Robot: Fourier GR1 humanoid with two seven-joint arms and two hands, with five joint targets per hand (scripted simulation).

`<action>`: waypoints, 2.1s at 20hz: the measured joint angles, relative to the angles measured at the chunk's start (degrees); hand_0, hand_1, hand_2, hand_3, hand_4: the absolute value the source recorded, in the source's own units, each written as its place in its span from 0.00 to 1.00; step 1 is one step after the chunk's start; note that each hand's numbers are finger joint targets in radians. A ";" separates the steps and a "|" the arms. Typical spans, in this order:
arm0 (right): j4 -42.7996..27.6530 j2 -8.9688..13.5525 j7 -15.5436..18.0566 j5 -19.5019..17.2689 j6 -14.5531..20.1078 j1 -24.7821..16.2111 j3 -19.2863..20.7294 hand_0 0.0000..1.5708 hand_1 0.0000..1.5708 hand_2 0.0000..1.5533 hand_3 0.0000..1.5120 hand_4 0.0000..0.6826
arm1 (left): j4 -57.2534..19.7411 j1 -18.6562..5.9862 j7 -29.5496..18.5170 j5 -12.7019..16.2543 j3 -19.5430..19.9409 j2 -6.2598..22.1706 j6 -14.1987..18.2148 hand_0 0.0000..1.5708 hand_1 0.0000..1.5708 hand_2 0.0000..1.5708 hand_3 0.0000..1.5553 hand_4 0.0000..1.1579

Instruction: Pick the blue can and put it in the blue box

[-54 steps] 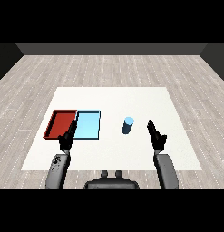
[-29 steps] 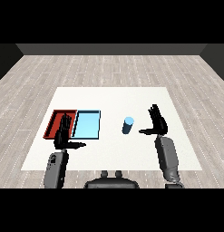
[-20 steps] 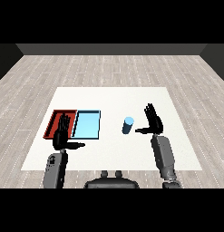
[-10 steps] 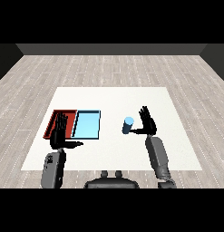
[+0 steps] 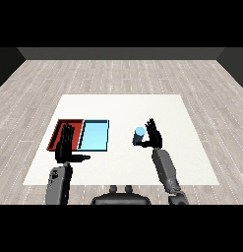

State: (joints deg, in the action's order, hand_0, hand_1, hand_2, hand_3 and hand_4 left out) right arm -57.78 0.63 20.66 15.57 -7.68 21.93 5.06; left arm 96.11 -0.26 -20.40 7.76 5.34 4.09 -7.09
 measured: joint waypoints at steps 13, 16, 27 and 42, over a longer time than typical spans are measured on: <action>9.85 -0.05 3.57 2.17 -0.67 4.60 -0.03 0.00 0.00 0.00 0.00 0.00 | -1.33 -1.33 0.03 0.20 0.74 0.05 0.03 0.00 0.00 0.00 0.00 0.00; 11.10 -0.20 3.09 2.81 0.08 6.23 -0.27 0.00 0.00 0.00 0.00 0.00 | -1.62 -1.15 -0.41 0.59 1.21 0.38 -0.51 0.00 0.00 0.00 0.00 0.00; 21.34 -0.22 6.06 3.67 0.00 12.26 -0.37 0.00 0.00 0.00 0.00 0.00 | -0.13 -0.51 0.62 0.69 0.78 -0.09 -0.27 0.00 0.00 0.00 0.00 0.00; 29.89 0.05 8.73 -1.23 17.07 17.31 -1.11 0.95 0.95 0.95 0.95 0.90 | -1.12 -0.89 0.01 0.32 1.06 -0.10 0.09 0.00 0.00 0.00 0.00 0.00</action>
State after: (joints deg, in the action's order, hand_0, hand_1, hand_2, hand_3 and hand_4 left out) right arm -27.88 0.67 29.39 14.34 9.39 39.24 3.95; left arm 94.99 -1.15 -20.39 8.08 6.40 3.99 -7.00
